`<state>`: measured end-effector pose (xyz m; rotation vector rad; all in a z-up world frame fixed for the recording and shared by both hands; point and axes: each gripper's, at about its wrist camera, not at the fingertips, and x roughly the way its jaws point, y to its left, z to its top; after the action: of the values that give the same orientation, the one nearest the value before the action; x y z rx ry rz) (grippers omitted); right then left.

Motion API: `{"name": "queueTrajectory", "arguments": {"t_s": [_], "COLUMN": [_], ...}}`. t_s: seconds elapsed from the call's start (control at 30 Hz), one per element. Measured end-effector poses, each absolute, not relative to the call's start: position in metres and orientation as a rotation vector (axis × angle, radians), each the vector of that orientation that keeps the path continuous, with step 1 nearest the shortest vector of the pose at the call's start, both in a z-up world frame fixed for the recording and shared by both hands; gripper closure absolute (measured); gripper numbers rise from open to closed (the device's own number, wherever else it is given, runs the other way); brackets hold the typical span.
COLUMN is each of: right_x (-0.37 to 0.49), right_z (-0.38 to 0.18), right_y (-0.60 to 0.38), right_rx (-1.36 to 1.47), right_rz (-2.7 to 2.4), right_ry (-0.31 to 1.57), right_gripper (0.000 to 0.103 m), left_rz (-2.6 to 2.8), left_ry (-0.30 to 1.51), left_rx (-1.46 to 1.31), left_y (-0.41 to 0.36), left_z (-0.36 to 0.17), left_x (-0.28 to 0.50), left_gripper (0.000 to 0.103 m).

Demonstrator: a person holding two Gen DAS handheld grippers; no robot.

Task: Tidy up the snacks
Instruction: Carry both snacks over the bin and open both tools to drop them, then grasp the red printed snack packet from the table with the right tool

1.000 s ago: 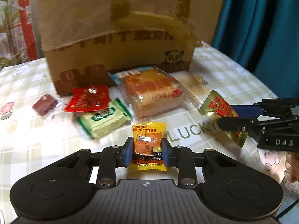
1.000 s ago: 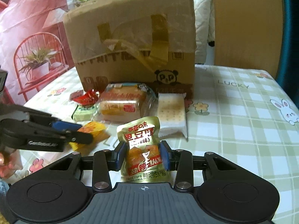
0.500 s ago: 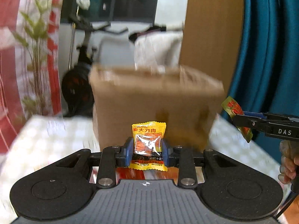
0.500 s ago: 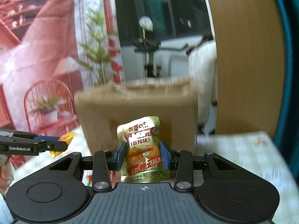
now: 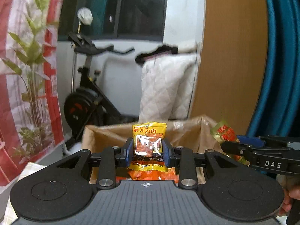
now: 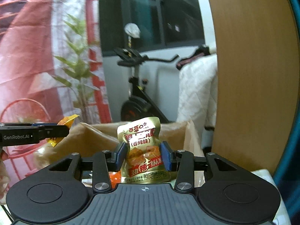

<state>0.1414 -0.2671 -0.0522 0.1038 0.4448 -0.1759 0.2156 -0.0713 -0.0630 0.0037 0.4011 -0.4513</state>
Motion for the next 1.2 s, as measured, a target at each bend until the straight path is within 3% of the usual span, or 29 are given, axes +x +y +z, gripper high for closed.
{"name": "queueTrajectory", "arguments": {"t_s": [0.03, 0.1, 0.13, 0.73, 1.2], "right_x": [0.143, 0.146, 0.144, 0.035, 0.069], "right_z": [-0.059, -0.069, -0.072, -0.081, -0.183], "right_y": [-0.265, -0.265, -0.264, -0.219, -0.131], "right_rx": [0.110, 0.122, 0.125, 0.202, 0.331], "right_rz": [-0.187, -0.212, -0.209, -0.119, -0.029], "right_ry": [0.454, 0.464, 0.463, 0.388, 0.634], "right_gripper": [0.055, 0.053, 0.052, 0.052, 0.052], "left_rz": [-0.459, -0.439, -0.429, -0.437, -0.265], "left_ry": [0.438, 0.477, 0.473, 0.497, 0.541], "left_rx": [0.012, 0.022, 0.023, 0.002, -0.025], "left_y": [-0.072, -0.072, -0.068, 0.034, 0.127], "left_z": [-0.067, -0.073, -0.075, -0.087, -0.127], "left_x": [0.221, 0.228, 0.229, 0.140, 0.132], "left_gripper": [0.053, 0.039, 0.038, 0.039, 0.039]}}
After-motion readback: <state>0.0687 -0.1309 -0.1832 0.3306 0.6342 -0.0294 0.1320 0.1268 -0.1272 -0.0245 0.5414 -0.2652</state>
